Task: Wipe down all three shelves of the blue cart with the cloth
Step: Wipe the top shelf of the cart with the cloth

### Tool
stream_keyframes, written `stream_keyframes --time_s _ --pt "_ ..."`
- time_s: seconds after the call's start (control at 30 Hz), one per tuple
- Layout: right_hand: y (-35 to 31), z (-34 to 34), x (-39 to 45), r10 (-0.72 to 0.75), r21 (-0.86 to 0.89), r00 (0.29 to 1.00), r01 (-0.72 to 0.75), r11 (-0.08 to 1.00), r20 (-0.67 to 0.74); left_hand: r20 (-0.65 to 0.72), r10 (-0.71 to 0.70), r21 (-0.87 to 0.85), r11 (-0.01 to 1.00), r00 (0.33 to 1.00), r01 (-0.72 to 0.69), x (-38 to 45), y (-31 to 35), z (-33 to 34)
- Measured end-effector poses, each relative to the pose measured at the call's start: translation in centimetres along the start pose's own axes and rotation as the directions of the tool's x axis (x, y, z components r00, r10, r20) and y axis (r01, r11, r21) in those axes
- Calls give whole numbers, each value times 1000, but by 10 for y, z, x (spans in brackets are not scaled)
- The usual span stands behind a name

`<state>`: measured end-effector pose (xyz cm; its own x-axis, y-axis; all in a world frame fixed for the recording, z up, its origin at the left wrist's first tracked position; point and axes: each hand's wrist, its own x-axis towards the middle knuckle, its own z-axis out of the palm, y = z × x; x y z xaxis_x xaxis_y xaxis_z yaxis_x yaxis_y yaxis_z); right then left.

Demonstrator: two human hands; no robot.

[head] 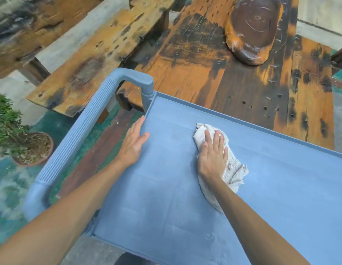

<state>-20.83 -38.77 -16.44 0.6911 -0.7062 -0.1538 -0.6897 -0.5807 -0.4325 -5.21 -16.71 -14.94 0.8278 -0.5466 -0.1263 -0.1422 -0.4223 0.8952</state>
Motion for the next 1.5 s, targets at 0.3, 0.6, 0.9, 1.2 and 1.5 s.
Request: stream_keyframes --time_s 0.3,0.6,0.9,1.2,1.5 --pt "-73 36 -20 -590 -28 771 613 790 240 20 34 161 986 999 -37 0 4 4" --pt "-70 43 -44 -822 58 434 872 486 369 45 32 207 977 998 -41 4 -3 6" --pt "-58 20 -100 -804 327 193 841 431 563 63 11 309 951 998 -30 9 -6 4" --pt "-3 -26 -170 -732 296 291 776 557 616 214 204 836 468 955 -287 -13 7 26" --pt "0 11 -190 -426 -148 840 494 857 336 444 229 562 681 866 -468 -49 55 113"
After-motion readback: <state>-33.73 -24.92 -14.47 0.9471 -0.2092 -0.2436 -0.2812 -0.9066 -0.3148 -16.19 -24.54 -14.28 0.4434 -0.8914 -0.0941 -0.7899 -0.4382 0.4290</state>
